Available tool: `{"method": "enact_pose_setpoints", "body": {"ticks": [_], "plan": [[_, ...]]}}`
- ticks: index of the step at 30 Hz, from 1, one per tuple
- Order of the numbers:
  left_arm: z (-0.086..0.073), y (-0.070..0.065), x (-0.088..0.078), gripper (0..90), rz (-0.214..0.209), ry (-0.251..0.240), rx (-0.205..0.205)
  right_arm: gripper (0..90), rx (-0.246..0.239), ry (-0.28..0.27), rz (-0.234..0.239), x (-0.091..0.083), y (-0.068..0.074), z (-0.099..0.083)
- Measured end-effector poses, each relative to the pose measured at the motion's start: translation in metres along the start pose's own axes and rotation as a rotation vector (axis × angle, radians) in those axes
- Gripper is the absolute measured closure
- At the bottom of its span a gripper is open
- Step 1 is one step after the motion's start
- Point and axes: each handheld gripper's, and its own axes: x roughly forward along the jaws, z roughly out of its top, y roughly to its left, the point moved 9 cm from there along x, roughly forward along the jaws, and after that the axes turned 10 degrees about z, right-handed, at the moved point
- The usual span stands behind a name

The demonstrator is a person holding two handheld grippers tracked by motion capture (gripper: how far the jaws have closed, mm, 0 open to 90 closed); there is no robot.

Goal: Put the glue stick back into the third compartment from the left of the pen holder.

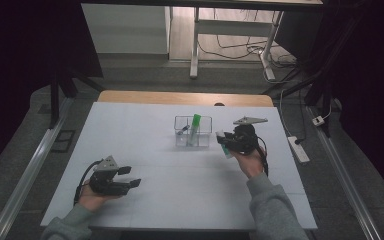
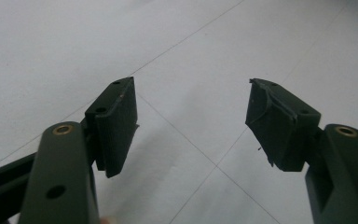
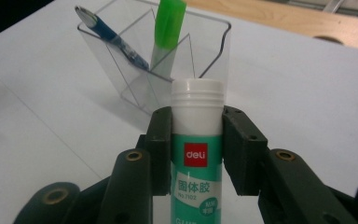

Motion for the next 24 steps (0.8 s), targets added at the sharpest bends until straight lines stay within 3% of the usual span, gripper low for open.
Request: {"method": "enact_pose_setpoints", "body": {"ticks": [13, 24], "plan": [[0.0, 0.001, -0.001, 33.4, 0.005, -0.005, -0.001, 64.6, -0.034, -0.131, -0.006, -0.015, 0.005, 0.027], [0.001, 0.002, -0.001, 33.3, 0.01, -0.007, -0.003, 64.6, -0.065, -0.184, 0.006, -0.018, 0.011, 0.046]]}}
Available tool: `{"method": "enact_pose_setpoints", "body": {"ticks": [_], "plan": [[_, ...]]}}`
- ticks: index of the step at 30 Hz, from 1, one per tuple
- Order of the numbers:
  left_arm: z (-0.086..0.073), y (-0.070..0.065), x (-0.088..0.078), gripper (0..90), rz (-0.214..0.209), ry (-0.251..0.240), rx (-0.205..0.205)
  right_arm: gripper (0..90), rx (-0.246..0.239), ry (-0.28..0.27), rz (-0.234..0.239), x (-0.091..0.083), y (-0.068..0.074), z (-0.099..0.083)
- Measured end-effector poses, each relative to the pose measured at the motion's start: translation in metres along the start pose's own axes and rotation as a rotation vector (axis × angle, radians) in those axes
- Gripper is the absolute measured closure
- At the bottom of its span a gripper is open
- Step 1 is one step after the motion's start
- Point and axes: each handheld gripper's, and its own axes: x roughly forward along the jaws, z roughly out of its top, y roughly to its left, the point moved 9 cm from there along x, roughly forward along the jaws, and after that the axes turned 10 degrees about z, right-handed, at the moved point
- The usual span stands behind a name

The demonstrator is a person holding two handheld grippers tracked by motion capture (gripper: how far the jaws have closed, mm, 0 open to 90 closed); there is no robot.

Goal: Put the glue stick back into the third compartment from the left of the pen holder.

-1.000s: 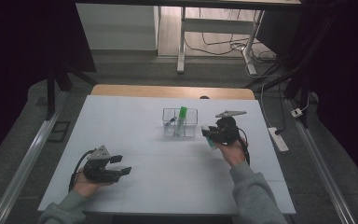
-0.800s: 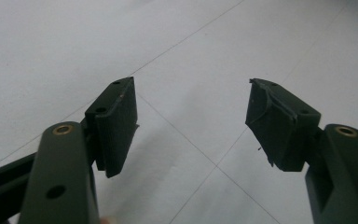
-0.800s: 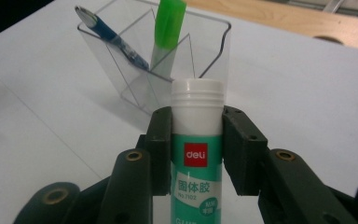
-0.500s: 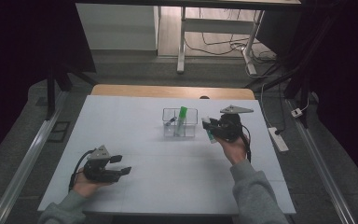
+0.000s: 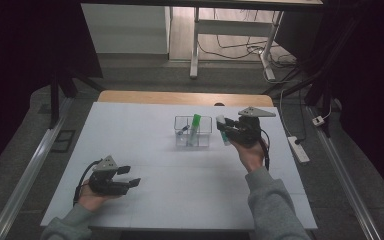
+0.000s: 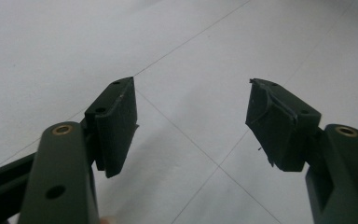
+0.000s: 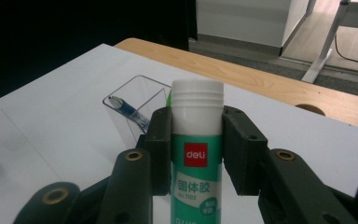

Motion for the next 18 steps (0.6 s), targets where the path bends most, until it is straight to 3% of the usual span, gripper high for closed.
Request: {"method": "enact_pose_setpoints", "body": {"ticks": [18], "plan": [[-0.001, 0.001, 0.001, 33.2, 0.001, 0.003, 0.001, 64.6, 0.001, -0.063, 0.004, 0.015, -0.003, 0.015]]}}
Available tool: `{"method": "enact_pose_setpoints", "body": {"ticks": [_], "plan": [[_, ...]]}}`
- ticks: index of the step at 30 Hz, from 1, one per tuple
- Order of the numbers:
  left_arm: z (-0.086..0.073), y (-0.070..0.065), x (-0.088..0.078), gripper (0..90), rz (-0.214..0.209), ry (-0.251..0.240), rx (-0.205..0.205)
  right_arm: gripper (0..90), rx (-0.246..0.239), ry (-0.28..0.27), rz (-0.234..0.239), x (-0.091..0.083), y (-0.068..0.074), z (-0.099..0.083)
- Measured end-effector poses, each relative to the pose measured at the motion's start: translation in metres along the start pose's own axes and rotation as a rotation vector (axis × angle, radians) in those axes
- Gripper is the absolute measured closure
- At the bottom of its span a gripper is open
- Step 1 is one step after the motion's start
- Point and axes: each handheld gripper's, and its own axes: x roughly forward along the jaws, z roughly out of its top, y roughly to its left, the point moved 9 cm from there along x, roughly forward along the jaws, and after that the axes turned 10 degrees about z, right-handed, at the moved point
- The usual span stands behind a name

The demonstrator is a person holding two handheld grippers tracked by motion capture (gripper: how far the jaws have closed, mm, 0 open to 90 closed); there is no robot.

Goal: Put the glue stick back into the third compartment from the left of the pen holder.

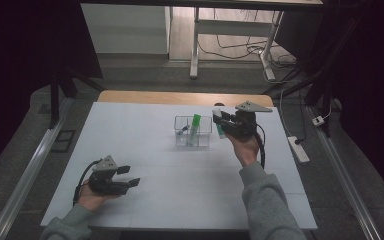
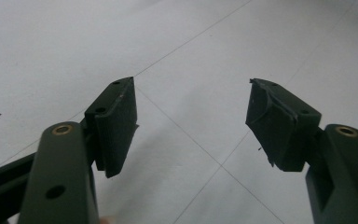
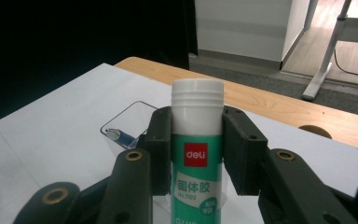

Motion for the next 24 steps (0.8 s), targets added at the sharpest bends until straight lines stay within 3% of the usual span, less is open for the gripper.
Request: {"method": "enact_pose_setpoints", "body": {"ticks": [24], "plan": [[0.0, 0.002, -0.001, 33.1, 0.003, -0.004, -0.007, 64.6, -0.018, -0.026, 0.016, 0.041, 0.001, 0.011]]}}
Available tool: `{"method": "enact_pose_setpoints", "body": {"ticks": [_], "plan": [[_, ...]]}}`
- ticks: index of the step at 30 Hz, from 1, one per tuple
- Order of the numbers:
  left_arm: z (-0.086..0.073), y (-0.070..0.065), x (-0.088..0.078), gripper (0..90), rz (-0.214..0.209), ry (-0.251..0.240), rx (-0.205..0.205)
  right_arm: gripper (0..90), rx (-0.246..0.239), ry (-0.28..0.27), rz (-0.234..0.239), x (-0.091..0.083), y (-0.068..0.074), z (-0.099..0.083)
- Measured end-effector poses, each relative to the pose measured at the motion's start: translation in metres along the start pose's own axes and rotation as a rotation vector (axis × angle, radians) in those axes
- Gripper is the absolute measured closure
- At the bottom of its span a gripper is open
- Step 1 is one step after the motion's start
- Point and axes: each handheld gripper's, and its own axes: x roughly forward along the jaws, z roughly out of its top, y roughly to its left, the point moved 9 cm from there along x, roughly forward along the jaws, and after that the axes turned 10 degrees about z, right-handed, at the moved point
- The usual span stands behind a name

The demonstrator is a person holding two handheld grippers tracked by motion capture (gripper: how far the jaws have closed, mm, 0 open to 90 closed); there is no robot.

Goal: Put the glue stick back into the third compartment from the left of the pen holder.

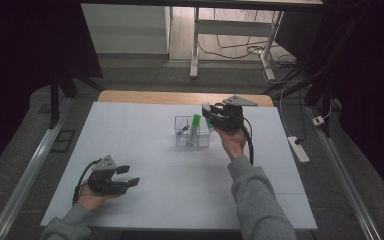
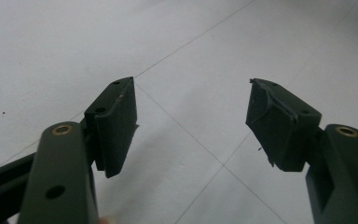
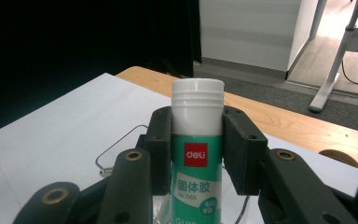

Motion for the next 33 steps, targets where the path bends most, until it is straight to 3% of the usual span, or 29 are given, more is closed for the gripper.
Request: {"method": "enact_pose_setpoints", "body": {"ticks": [23, 33], "plan": [[-0.002, 0.002, 0.0, 33.2, -0.003, 0.005, -0.001, 64.2, 0.016, -0.015, -0.016, 0.027, -0.015, -0.007], [-0.003, 0.001, 0.001, 33.0, -0.004, 0.011, 0.006, 56.4, 0.026, 0.011, -0.019, 0.02, -0.019, -0.011]]}}
